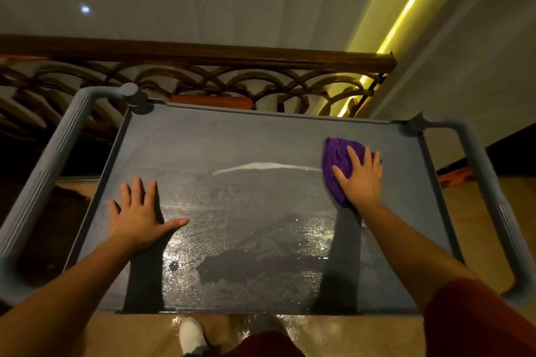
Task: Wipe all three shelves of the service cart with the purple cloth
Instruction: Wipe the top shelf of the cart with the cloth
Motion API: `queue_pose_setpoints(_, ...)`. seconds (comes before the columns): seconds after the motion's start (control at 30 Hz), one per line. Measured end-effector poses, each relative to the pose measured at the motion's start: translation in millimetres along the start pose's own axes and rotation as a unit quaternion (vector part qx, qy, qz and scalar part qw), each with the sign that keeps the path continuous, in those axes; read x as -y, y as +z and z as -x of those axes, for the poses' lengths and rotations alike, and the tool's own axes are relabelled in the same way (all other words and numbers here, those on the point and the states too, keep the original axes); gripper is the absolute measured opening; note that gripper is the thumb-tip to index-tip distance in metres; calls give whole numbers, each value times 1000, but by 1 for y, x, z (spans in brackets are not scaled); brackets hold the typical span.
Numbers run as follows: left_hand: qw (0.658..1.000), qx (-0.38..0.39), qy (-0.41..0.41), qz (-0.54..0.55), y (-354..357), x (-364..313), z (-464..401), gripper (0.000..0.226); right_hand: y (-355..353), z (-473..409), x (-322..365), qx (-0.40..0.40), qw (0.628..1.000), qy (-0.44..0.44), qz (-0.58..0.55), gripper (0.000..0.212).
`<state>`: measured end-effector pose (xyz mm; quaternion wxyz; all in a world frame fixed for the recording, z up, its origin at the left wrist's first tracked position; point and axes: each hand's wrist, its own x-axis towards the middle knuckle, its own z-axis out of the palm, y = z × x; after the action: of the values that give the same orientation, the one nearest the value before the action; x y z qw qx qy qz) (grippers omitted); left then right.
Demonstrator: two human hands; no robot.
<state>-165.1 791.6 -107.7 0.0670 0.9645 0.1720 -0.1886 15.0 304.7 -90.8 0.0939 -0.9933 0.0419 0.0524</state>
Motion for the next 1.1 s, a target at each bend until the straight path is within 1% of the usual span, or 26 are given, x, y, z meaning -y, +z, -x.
queue_pose_setpoints(0.03,1000,13,-5,-4,0,0,0,140,6,-1,4,-16,1000,6,1,60)
queue_pose_setpoints(0.1,1000,27,-4,-9,0,-6,0,139,14,0,21,-62,996,58,-28,50)
queue_pose_setpoints(0.17,999,33,-7,-19,1,-7,-1,136,23,6,60,-83,990,93,-71,48)
queue_pose_setpoints(0.2,999,37,-11,-25,1,-6,-1,135,28,12,87,-83,989,77,-92,50)
queue_pose_setpoints(0.3,998,58,-17,-34,-4,-10,-5,135,47,37,167,-57,991,-35,-119,51)
queue_pose_setpoints(0.37,997,71,-19,-26,-13,-11,-7,138,52,47,189,-38,989,-106,-101,48)
queue_pose_setpoints(0.4,997,72,-16,-18,-17,-8,-7,139,48,43,184,-31,987,-134,-80,47)
queue_pose_setpoints(0.47,997,80,5,11,-23,3,1,144,35,32,154,-27,983,-178,-33,50)
queue_pose_setpoints(0.53,997,78,19,20,-18,21,21,149,24,19,116,-26,979,-199,-30,55)
queue_pose_setpoints(0.57,997,75,22,15,-13,27,32,150,20,14,101,-30,981,-184,-53,55)
queue_pose_setpoints(0.6,997,77,20,11,-10,33,40,149,19,12,99,-41,984,-149,-92,54)
queue_pose_setpoints(0.63,997,78,20,9,-8,36,44,147,22,13,108,-54,984,-96,-138,52)
queue_pose_setpoints(0.67,997,79,20,6,-8,37,45,145,28,18,128,-67,980,-44,-180,50)
queue_pose_setpoints(0.7,997,78,20,5,-8,35,44,144,35,28,157,-70,974,-16,-214,49)
queue_pose_setpoints(0.73,997,77,18,3,-8,34,43,142,43,41,191,-64,969,-21,-237,48)
queue_pose_setpoints(0.8,997,70,22,-4,-12,33,43,140,59,72,262,-33,963,-81,-255,49)
queue_pose_setpoints(0.87,997,77,17,-3,-19,31,46,138,70,100,310,3,958,-162,-236,51)
queue_pose_setpoints(0.93,997,78,7,7,-26,27,53,138,66,102,316,38,941,-244,-232,51)
queue_pose_setpoints(0.97,997,70,4,20,-27,24,60,139,58,92,306,46,934,-253,-248,50)
queue_pose_setpoints(1.0,997,62,4,40,-23,23,71,140,49,80,289,40,934,-232,-269,47)
queue_pose_setpoints(1.03,996,47,-5,74,-16,25,86,141,41,65,273,18,939,-197,-280,45)
queue_pose_setpoints(1.1,992,44,-26,118,0,25,116,143,28,41,233,-26,957,-89,-276,46)
